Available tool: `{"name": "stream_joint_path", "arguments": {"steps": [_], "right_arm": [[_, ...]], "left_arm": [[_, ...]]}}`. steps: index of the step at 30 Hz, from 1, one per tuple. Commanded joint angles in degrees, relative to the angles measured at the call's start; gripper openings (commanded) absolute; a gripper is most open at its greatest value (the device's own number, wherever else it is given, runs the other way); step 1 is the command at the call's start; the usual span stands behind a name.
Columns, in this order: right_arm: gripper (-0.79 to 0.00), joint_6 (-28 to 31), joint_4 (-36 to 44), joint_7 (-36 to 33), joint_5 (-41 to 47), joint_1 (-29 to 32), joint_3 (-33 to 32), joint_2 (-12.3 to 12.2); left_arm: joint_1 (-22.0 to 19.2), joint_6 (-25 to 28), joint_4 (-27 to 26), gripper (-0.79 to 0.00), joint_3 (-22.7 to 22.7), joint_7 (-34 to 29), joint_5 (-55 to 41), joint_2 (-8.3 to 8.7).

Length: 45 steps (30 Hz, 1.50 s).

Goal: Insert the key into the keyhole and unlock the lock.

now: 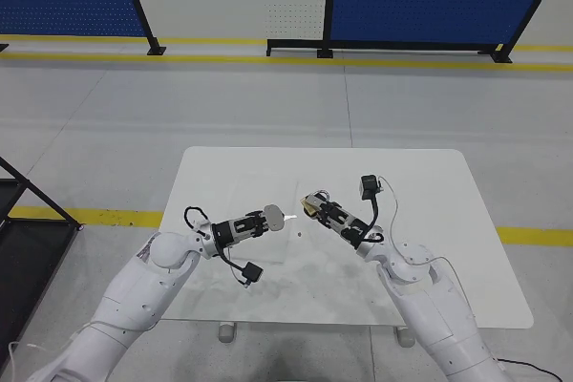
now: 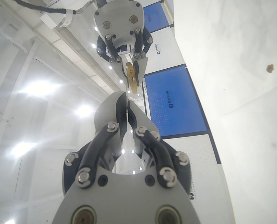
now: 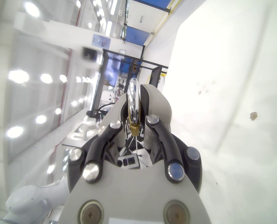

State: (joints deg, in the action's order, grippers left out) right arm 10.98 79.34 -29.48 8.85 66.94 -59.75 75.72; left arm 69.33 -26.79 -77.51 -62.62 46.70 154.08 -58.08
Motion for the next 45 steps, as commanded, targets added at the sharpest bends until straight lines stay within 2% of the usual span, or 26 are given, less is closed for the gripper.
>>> {"name": "stream_joint_path", "arguments": {"steps": [1, 4, 13, 19, 26, 45], "right_arm": [[-0.785, 0.0, 0.0, 0.0, 0.0, 0.0, 0.0, 0.0], [-0.785, -0.05, 0.01, 0.33, 0.02, 0.12, -0.04, 0.01], [-0.785, 2.41, 1.35, 11.64, 0.12, 4.04, 0.95, 0.84], [-0.785, 3.9, 1.34, 16.34, -0.52, 5.24, 2.95, 1.65], [-0.785, 5.23, 0.62, 18.29, -0.87, 5.36, 3.81, 2.23], [-0.785, 5.38, 0.39, 18.32, -0.65, 5.34, 3.91, 2.39]], "left_arm": [[0.0, 0.0, 0.0, -0.785, 0.0, 0.0, 0.01, 0.0], [0.08, 0.09, -0.06, -0.785, -0.02, -0.34, -0.16, -0.02], [1.95, -1.78, -0.84, -0.785, -0.04, -6.92, -2.46, -0.64], [2.04, -1.55, -0.84, -0.785, 1.31, -8.93, -1.7, -1.2], [1.52, -0.76, -0.03, -0.785, 2.51, -10.3, 0.59, -1.67], [0.85, -0.73, 0.75, -0.785, 3.53, -11.31, 0.81, -2.62]]}}
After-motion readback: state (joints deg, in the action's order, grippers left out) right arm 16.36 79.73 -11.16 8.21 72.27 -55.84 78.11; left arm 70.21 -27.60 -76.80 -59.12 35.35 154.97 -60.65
